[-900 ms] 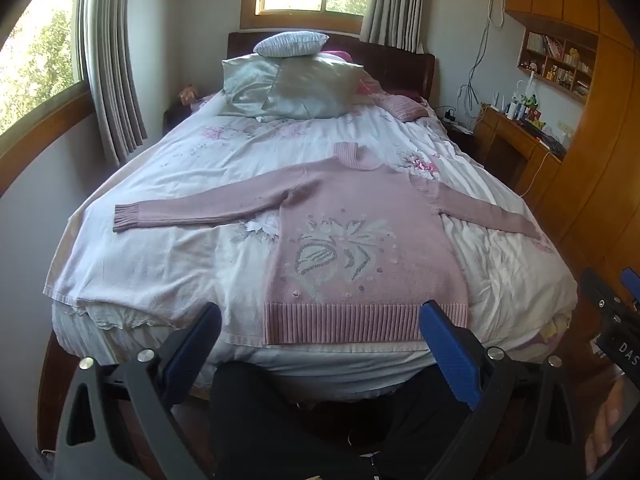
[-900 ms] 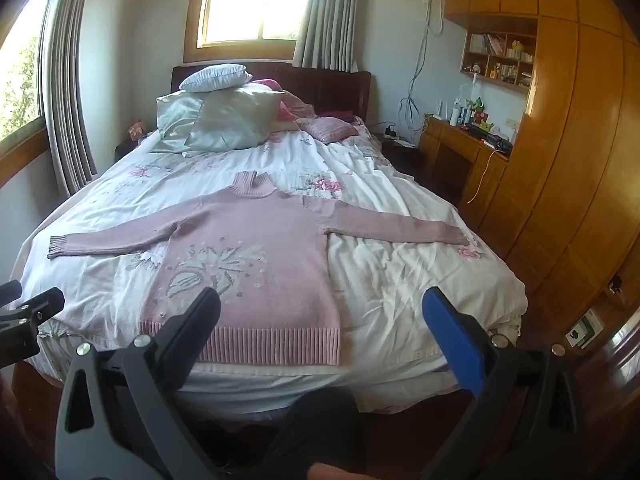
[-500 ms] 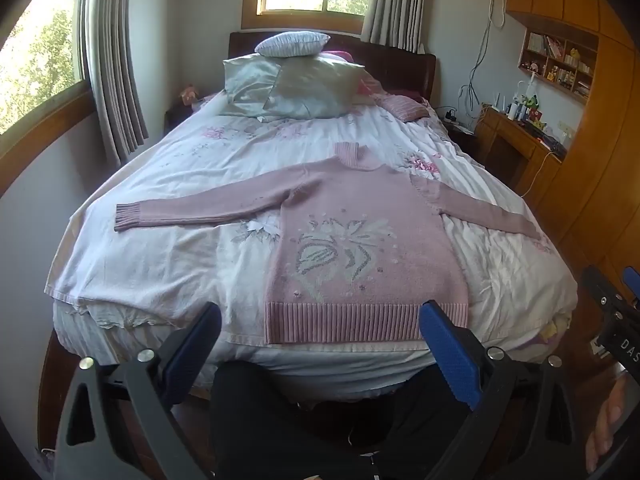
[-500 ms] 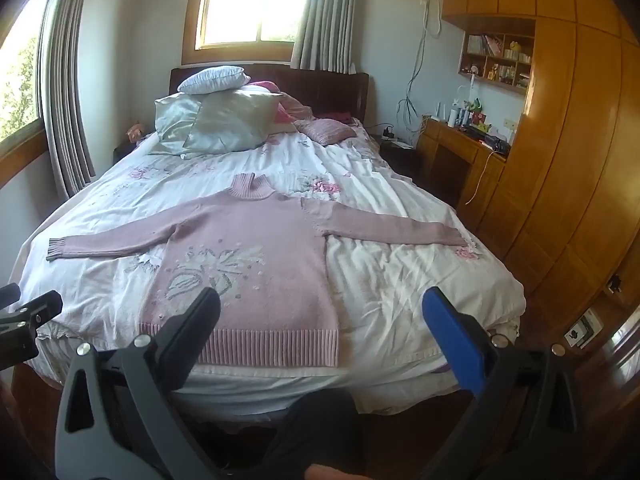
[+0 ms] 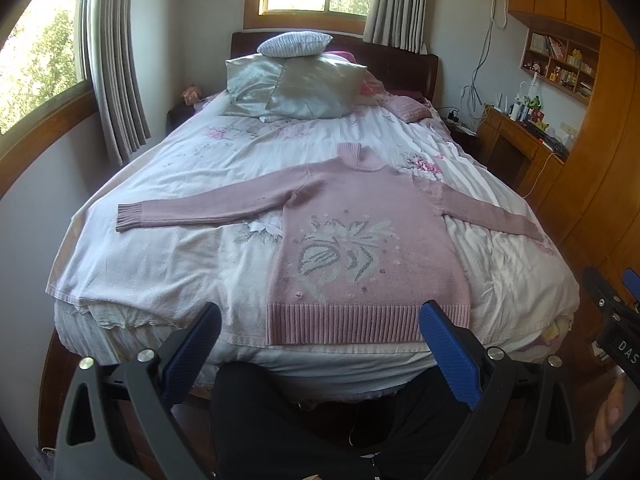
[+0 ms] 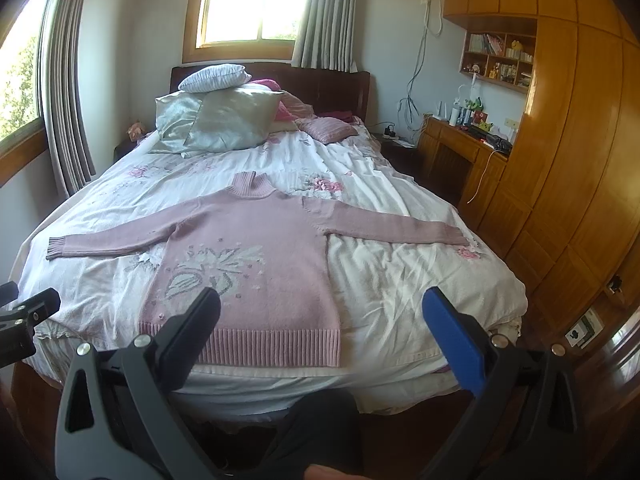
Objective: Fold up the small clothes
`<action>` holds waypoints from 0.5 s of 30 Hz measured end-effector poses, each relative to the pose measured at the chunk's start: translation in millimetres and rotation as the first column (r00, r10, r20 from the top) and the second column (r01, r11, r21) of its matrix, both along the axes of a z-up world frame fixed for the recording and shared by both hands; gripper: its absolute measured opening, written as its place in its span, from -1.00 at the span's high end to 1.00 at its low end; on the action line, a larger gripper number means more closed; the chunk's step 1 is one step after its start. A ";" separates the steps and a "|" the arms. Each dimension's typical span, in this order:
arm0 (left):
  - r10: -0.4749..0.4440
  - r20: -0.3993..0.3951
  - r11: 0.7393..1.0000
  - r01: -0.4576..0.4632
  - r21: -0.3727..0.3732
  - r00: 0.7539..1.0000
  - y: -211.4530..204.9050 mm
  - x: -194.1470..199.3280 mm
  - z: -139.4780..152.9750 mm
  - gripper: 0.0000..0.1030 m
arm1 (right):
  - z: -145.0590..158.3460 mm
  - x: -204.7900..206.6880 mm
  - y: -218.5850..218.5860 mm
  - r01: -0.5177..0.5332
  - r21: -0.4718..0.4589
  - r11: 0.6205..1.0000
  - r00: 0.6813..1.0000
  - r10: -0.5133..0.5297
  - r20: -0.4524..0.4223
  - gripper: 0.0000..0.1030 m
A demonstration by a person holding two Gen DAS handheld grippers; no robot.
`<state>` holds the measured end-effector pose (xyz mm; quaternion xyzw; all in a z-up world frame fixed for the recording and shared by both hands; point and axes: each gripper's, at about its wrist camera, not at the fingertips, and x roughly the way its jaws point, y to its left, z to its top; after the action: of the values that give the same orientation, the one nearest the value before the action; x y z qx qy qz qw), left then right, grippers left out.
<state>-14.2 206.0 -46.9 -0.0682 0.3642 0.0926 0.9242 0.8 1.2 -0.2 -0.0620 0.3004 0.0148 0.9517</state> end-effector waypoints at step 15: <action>0.013 -0.006 1.000 -0.013 0.003 1.000 0.4 2.6 0.0 -0.93 | -2.8 1.7 0.4 -0.004 0.000 1.000 1.000 0.004 -0.008 -0.95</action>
<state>-11.6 206.4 -47.0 -0.0691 0.3663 0.0993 0.9226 2.5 1.6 -3.0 -0.0624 0.3040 0.0170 0.9505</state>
